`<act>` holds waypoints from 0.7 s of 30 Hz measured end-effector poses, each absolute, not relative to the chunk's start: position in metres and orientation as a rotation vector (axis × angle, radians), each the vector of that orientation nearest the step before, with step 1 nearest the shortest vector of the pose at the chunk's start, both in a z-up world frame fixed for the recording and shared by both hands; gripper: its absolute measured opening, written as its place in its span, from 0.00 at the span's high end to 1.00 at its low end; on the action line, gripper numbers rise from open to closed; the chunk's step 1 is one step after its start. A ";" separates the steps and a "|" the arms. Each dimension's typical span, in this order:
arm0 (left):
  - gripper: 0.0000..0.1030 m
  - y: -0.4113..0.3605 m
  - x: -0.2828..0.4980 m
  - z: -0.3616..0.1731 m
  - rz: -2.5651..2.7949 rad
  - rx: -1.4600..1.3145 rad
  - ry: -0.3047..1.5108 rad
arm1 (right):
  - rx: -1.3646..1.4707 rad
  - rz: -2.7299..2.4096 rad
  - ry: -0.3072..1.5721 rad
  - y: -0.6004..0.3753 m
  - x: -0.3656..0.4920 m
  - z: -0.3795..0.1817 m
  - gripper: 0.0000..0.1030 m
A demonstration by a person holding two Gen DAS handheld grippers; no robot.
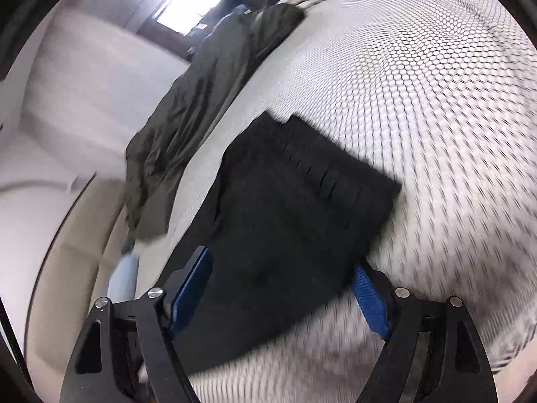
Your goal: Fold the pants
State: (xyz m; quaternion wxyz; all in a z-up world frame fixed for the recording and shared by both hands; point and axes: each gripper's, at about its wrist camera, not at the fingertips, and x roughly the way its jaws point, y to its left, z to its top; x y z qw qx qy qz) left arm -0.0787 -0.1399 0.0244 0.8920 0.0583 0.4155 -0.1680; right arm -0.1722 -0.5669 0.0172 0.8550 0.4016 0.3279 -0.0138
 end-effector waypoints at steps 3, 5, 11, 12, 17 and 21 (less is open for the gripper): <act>0.07 -0.130 -0.078 0.029 -0.348 0.079 0.882 | 0.777 -0.170 0.679 -0.561 -0.147 0.018 0.43; 0.07 -0.119 -0.075 0.034 -0.319 0.054 0.889 | 0.702 -0.218 0.669 -0.554 -0.137 0.030 0.65; 0.07 -0.059 -0.076 0.049 -0.204 -0.090 0.855 | 0.540 0.021 0.563 -0.447 -0.130 0.106 0.79; 0.07 -0.043 -0.076 0.051 -0.171 -0.135 0.851 | 0.532 0.143 0.572 -0.420 -0.123 0.115 0.79; 0.09 0.020 -0.076 0.056 -0.009 -0.307 0.814 | 0.405 0.642 0.757 -0.281 -0.089 0.113 0.20; 0.14 0.052 -0.074 0.053 0.012 -0.418 0.822 | 0.225 0.774 0.930 -0.221 -0.092 0.080 0.20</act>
